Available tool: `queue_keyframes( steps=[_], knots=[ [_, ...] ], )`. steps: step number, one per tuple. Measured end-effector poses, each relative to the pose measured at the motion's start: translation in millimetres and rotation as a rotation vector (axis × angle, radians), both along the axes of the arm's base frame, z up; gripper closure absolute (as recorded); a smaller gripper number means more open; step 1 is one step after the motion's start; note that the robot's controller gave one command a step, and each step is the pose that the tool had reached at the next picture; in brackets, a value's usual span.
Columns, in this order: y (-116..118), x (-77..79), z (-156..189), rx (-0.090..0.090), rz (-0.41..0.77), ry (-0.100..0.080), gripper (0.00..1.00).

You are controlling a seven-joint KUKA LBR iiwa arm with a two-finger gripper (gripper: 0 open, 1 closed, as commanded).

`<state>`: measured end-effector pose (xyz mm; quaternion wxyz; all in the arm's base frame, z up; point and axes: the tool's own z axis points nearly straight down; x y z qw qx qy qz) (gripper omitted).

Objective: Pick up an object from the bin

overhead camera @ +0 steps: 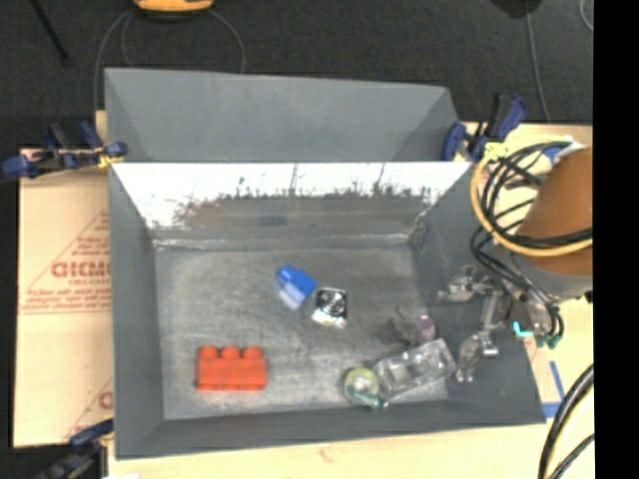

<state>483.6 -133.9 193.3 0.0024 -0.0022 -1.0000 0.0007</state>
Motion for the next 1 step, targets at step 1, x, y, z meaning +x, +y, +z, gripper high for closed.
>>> queue_keyframes(
  steps=[1],
  knots=[
    [44.3, -1.5, -107.4, -0.004, 0.029, -0.018, 0.0]
  ],
)
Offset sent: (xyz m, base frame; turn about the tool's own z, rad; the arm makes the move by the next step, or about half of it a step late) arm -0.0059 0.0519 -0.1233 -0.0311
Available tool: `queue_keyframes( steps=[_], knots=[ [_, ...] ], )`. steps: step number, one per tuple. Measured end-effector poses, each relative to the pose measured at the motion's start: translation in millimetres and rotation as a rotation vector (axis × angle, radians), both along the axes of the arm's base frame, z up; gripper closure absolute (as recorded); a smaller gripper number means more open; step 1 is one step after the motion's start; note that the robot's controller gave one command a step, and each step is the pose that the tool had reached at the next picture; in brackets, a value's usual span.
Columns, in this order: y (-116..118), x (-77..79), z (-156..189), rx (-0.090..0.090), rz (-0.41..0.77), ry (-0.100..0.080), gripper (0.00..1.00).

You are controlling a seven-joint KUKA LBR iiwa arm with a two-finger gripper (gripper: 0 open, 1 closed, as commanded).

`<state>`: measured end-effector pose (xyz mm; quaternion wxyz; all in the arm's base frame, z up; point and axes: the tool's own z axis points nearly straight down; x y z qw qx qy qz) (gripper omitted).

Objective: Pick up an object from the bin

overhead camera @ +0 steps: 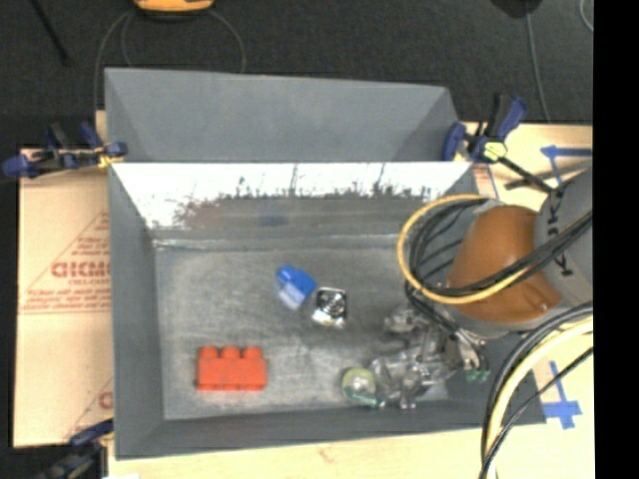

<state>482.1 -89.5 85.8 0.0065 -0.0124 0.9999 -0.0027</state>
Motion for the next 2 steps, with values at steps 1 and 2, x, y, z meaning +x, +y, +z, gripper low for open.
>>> queue_keyframes(
  steps=[1, 2],
  knots=[
    [1, 0.7, 0, 0.0, 0.006, -0.002, 1.0],
    [1, 1.0, 129, 0.001, 0.024, 0.005, 1.0]
  ],
)
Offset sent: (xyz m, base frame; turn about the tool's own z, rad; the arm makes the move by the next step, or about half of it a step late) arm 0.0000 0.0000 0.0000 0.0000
